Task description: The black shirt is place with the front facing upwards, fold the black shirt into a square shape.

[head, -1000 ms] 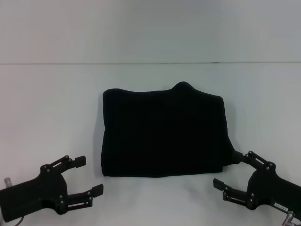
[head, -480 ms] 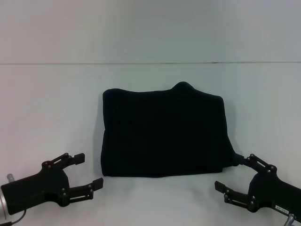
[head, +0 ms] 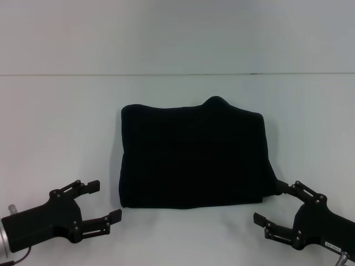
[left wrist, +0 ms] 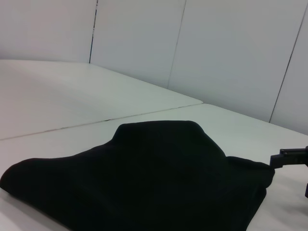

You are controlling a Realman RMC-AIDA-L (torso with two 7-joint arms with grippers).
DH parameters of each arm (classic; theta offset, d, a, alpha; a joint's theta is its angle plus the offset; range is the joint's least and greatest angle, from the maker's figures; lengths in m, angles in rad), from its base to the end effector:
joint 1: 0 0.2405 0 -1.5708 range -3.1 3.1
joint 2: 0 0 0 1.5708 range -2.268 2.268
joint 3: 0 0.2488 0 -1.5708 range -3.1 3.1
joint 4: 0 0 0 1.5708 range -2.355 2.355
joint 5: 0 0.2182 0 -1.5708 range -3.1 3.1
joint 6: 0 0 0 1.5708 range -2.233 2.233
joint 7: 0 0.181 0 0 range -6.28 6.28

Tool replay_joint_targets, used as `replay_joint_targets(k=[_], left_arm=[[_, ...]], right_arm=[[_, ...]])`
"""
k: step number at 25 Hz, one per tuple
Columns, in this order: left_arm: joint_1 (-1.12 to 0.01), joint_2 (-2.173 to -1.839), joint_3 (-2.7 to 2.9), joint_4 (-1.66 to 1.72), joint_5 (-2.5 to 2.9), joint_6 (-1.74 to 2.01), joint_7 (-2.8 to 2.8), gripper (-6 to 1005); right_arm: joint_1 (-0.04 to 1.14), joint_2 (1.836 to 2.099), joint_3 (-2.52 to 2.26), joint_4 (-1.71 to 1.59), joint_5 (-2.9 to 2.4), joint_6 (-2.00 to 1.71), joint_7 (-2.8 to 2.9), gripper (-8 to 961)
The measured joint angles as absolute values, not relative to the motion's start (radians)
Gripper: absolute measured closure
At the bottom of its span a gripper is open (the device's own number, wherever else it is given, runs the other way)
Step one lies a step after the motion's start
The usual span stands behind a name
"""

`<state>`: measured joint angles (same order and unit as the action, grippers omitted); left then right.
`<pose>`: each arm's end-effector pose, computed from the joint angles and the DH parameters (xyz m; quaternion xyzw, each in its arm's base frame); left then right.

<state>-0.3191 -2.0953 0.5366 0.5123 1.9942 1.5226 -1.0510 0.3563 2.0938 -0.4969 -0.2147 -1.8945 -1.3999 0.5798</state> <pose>-0.3240 0.2813 -0.0397 -0.9098 -0.2425 -0.2519 0.2234 0.3192 0.2762 -0.0830 -0.9119 0.1493 0.2512 0.2881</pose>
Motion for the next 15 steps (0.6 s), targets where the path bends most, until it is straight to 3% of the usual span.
replay_joint_targets(k=[15], left_arm=[[-0.319, -2.099, 0.536, 0.512, 1.994, 1.529, -1.052, 54]], right_arm=[[0.354, 2.095, -0.502, -0.215, -1.894, -1.403, 0.586, 9]])
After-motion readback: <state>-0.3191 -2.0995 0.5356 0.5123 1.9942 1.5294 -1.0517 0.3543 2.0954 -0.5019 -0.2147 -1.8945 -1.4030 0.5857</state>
